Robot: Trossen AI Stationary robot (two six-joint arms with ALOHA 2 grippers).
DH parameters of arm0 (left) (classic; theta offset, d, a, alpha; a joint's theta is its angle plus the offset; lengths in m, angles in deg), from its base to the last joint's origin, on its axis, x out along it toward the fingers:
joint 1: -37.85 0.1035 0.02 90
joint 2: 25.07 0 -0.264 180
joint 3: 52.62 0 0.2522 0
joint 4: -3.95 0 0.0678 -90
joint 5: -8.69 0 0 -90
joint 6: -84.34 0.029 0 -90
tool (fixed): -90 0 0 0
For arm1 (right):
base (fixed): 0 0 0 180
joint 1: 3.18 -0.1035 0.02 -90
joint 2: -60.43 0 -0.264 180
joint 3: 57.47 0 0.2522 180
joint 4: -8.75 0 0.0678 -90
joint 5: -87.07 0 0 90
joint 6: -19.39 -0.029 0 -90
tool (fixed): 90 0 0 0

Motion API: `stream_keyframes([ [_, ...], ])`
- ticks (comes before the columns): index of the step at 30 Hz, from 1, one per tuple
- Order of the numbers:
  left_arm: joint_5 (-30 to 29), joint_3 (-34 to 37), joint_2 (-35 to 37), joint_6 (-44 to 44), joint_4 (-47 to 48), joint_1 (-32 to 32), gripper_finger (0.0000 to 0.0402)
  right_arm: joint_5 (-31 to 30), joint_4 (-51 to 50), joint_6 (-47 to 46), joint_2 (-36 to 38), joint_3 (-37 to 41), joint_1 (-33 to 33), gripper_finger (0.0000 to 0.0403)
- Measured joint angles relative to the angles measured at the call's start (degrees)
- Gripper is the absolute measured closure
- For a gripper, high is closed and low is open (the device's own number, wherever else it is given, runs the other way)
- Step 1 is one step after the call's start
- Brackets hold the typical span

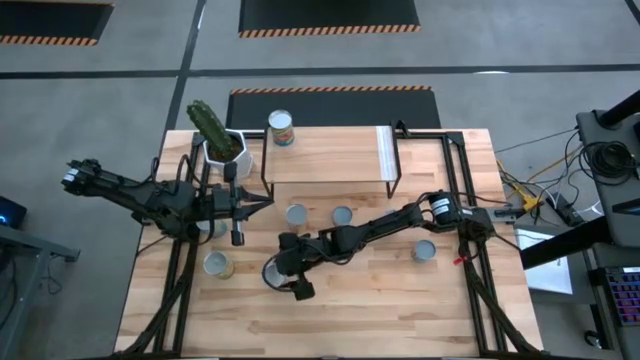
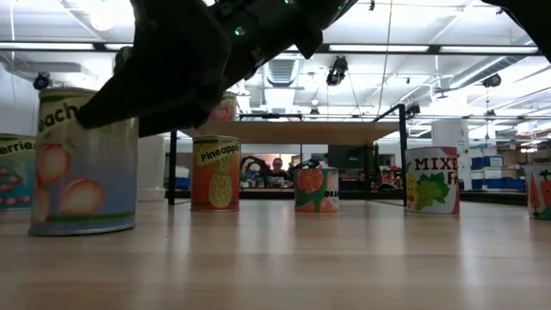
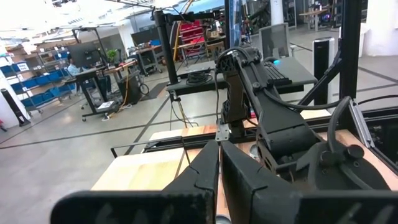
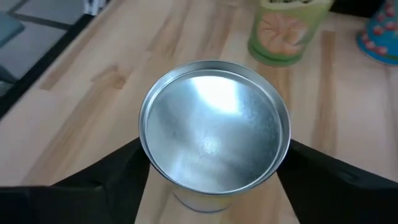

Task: Pick and place cans onto a shelf
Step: Put the canned peaches on the shelf

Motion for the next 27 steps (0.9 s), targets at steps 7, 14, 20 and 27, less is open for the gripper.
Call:
stream_keyframes([
  [7,0.0,0.0,0.54,-0.02,0.06,0.0,0.0402,1.12,-4.88,2.15,4.0,0.04,0.34,0.0113],
  [14,0.0,0.35,1.56,-0.04,0.11,-0.02,0.0402,1.1,-14.2,5.86,14.2,0.04,1.39,0.0093],
  [20,0.02,0.37,1.77,-0.03,0.2,-0.02,0.0402,-1.16,-20.35,6.4,23.37,0.0,6.81,0.0102],
  [27,0.02,0.42,1.77,-0.02,0.0,0.0,0.0402,-6.78,-23.39,10.27,26.76,0.25,16.76,0.0099],
])
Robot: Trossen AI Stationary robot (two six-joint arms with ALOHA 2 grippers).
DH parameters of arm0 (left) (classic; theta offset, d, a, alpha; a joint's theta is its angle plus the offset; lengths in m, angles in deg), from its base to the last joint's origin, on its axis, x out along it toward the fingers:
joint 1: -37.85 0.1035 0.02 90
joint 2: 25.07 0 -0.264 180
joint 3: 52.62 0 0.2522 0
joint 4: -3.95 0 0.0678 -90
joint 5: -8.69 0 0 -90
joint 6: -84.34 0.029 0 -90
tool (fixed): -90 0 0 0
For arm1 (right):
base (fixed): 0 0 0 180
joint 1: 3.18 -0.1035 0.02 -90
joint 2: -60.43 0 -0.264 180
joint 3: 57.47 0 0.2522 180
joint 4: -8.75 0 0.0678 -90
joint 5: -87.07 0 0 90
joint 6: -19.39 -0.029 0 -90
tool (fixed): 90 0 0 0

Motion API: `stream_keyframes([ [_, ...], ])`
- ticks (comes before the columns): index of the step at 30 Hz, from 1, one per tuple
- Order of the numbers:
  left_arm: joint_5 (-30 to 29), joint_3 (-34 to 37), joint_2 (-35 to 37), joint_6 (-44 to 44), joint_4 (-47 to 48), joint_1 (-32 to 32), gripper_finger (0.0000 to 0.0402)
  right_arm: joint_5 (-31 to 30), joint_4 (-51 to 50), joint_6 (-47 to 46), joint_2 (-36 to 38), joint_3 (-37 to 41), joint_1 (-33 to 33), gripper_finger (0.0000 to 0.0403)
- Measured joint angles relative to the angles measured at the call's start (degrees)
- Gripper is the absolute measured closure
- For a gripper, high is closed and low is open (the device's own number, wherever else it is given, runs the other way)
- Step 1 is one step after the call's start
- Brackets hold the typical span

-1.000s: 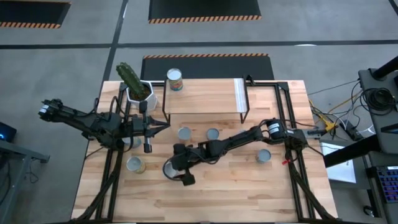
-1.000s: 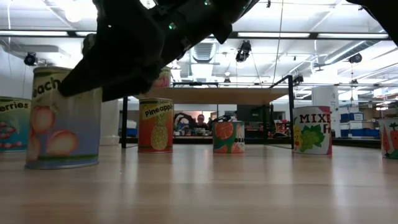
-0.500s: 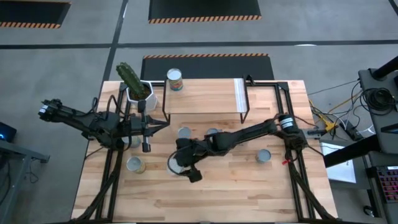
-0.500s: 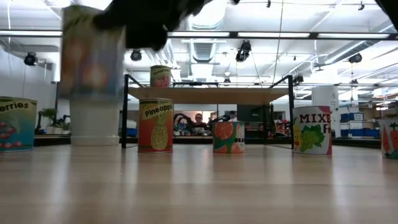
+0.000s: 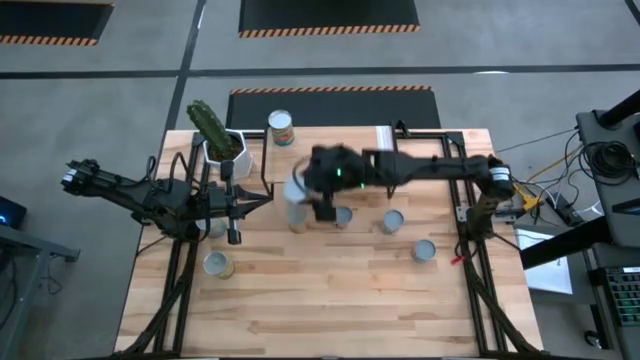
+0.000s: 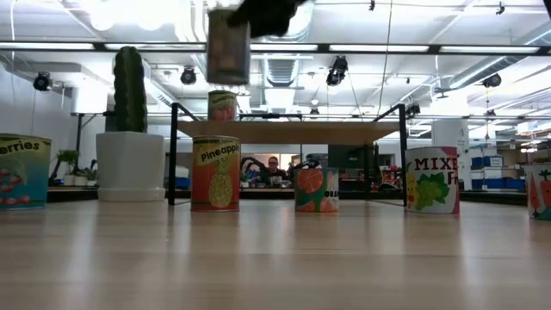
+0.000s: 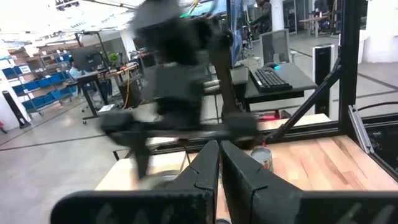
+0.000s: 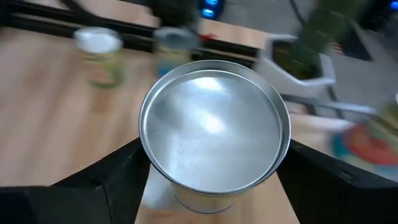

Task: Pick and place cans onto a shelf
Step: Put the canned peaches on the shelf

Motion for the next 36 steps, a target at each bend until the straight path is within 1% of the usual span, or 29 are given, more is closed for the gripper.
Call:
stream_keyframes([
  [2,0.0,0.0,0.0,0.0,0.02,0.0,0.0402,0.1,0.1,1.45,-0.34,0.01,2.9,0.0096],
  [4,0.0,0.02,0.0,0.0,0.04,0.0,0.0402,1.73,0.34,2.65,-1.03,0.01,5.52,0.0094],
  [8,0.0,0.02,0.02,0.03,0.04,0.0,0.0402,9.97,1.3,2.76,-2.31,0.12,10.24,0.0093],
  [11,0.0,0.02,0.02,0.15,0.07,0.0,0.0402,13.75,2.94,2.58,-2.65,0.12,12.67,0.0093],
  [16,0.0,0.02,0.02,0.2,0.07,0.0,0.0402,14.09,3.61,4.96,-3.83,0.1,14.61,0.009],
  [25,-0.02,0.02,0.02,0.22,0.07,0.0,0.0402,13.64,4.8,5.27,-6.02,0.1,16.04,0.0063],
  [30,-0.02,0.04,0.04,0.24,0.07,0.0,0.0402,13.65,4.77,5.04,-5.7,0.0,16.57,0.005],
  [36,-0.02,0.04,0.06,0.24,0.07,0.0,0.0402,13.65,3.34,3.37,-4.15,-1.25,16.62,0.005],
])
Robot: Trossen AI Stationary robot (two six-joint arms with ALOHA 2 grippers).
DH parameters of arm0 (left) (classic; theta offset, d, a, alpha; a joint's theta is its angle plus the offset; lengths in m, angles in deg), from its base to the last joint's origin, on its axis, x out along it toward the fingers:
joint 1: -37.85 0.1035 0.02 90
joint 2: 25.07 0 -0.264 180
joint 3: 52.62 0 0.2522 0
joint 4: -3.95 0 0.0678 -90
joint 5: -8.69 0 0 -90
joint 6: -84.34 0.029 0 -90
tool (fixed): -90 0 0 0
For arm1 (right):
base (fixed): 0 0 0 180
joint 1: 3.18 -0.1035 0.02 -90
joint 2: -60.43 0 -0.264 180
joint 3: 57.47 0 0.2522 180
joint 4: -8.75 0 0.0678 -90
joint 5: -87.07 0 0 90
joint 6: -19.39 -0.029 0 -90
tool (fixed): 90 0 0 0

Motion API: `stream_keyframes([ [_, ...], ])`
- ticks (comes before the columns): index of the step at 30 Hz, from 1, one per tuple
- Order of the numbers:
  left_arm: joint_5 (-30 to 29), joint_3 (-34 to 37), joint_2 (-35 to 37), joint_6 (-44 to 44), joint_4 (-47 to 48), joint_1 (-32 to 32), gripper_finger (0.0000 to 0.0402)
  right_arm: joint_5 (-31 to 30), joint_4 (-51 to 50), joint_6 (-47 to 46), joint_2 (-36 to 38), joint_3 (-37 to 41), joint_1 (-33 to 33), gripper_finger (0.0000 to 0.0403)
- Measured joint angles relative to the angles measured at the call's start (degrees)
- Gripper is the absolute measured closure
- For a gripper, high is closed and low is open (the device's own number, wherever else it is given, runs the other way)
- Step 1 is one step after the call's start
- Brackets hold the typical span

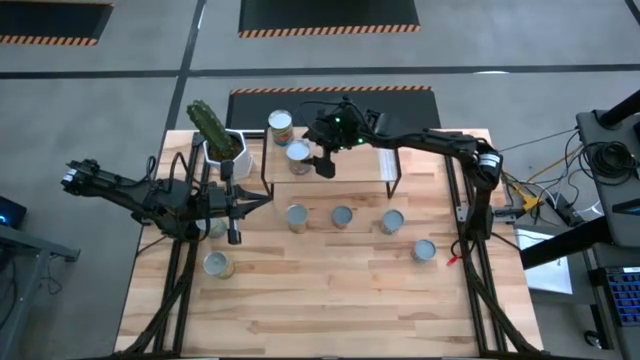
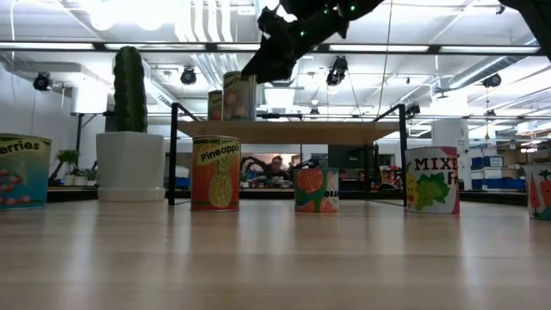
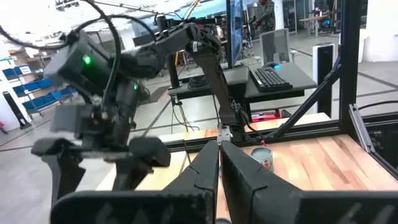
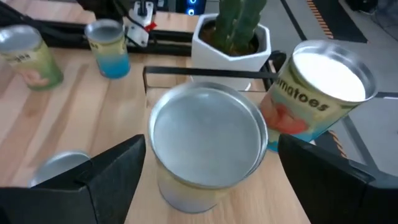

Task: Pick and place cans onto a shelf
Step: Put the canned peaches on the shelf

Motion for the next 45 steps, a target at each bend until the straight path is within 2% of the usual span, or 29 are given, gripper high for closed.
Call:
stream_keyframes([
  [8,0.0,0.02,0.01,0.0,0.02,0.0,0.0402,-0.07,-9.02,-3.36,5.24,-0.97,-0.23,0.0055],
  [12,0.0,0.02,0.01,-0.01,0.09,0.0,0.0402,-0.79,-13.66,-3.53,7.81,-0.4,-2.03,0.0087],
  [16,0.0,0.02,0.01,-0.02,0.15,0.0,0.0402,-2.14,-13.71,-4.25,8.21,2.66,-5.25,0.0148],
  [18,0.0,0.02,0.01,-0.02,0.15,0.0,0.0402,-5.94,-11.01,-4.44,8.21,5.38,-7.23,0.0185],
  [21,0.0,0.02,0.01,-0.02,0.24,0.0,0.0402,-13.88,-4.68,-4.82,8.22,10.76,-9.92,0.024],
  [23,0.0,0.02,0.01,-0.02,0.37,0.0,0.0402,-17.11,1.29,-5.62,8.18,14.63,-10.98,0.0276],
  [29,0.0,0.02,0.01,-0.02,0.42,0.0,0.0402,-19.55,15.95,-5.96,8.16,22.13,-11.14,0.038],
  [34,0.0,0.02,0.01,-0.02,0.46,0.0,0.0402,-19.58,22.1,-5.57,8.16,24.15,-9.89,0.039],
  [45,0.0,0.02,0.01,-0.02,0.46,0.0,0.0402,-19.54,25.31,-3.31,8.16,24.47,-7.76,0.039],
])
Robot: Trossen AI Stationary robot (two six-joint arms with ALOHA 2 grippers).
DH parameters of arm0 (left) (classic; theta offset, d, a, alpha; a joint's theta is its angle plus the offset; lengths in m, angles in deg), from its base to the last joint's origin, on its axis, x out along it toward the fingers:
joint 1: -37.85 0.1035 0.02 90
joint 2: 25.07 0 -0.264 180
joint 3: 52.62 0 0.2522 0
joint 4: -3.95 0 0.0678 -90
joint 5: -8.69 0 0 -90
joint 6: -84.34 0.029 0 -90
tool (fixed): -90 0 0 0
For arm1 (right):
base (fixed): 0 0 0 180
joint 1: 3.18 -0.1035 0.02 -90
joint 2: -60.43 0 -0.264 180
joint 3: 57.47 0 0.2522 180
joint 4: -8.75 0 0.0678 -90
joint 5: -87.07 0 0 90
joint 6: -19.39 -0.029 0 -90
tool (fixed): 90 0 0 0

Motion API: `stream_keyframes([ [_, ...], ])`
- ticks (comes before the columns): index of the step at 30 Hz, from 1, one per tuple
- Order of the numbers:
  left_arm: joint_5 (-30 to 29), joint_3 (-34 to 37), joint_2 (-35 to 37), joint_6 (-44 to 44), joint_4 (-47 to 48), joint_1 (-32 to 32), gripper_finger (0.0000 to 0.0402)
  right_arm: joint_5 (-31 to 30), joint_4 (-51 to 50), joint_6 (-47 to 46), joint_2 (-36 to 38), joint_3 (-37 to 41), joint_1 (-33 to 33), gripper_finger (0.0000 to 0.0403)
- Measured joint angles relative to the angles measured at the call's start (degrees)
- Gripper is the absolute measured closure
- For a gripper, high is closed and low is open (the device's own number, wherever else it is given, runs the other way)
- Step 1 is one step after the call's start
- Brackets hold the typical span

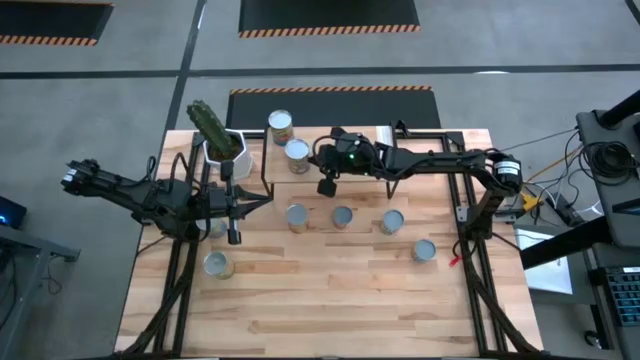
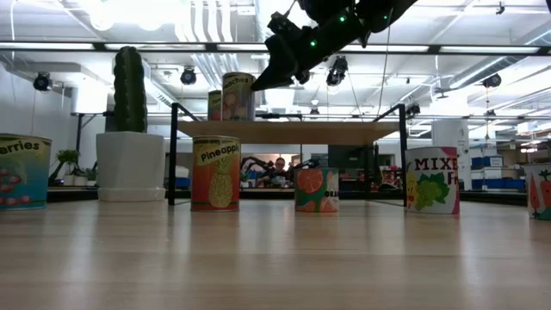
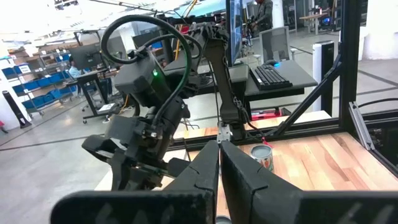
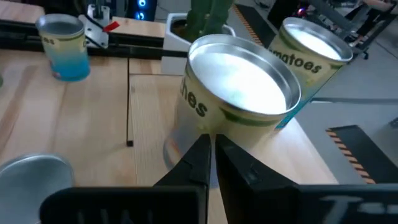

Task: Pick and place cans onto a shelf
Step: Put the canned peaches on the shelf

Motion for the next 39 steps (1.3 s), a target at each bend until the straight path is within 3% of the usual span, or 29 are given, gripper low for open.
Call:
stream_keyframes([
  [39,0.0,0.0,0.0,1.07,-0.09,0.0,0.0402,1.51,11.36,5.57,-6.49,-1.97,3.67,0.039],
])
